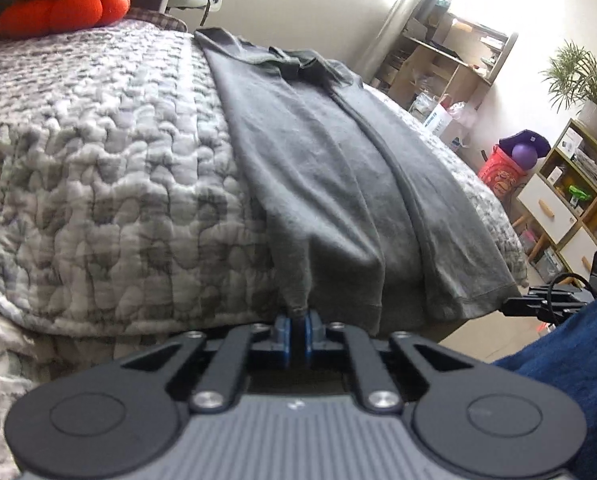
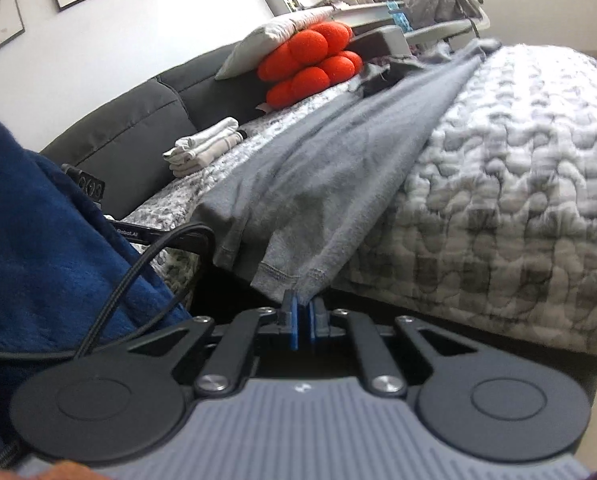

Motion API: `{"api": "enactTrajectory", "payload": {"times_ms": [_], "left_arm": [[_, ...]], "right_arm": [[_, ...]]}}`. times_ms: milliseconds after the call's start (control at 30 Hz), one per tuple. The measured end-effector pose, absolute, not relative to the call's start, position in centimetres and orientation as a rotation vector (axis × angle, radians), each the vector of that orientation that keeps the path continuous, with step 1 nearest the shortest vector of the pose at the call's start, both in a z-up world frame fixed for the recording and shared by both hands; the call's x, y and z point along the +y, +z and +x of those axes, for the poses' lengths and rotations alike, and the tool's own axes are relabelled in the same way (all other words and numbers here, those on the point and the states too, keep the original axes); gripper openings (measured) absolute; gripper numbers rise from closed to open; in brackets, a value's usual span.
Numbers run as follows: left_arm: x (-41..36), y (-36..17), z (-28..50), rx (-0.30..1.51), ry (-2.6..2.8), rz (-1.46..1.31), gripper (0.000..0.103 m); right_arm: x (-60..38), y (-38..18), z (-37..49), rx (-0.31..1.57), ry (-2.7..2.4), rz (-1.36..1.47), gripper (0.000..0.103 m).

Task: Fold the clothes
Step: 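Lift the hem with both tools and fold it toward the collar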

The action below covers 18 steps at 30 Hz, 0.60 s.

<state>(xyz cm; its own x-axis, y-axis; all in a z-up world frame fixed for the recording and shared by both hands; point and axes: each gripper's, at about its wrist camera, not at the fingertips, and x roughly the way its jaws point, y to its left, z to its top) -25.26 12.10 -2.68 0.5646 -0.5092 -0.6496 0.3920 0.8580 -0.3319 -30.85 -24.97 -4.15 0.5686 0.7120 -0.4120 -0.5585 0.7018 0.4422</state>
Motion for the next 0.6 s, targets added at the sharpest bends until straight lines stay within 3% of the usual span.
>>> {"api": "enactTrajectory", "payload": {"times_ms": [533, 600], "left_arm": [[10.8, 6.4, -17.6, 0.655, -0.524, -0.237, 0.007], [10.3, 6.8, -15.0, 0.661, -0.490, -0.243, 0.007]], "right_arm": [[-25.3, 3.9, -25.2, 0.346, 0.686, 0.221, 0.008], [-25.2, 4.5, -23.0, 0.333, 0.639, 0.222, 0.003]]}}
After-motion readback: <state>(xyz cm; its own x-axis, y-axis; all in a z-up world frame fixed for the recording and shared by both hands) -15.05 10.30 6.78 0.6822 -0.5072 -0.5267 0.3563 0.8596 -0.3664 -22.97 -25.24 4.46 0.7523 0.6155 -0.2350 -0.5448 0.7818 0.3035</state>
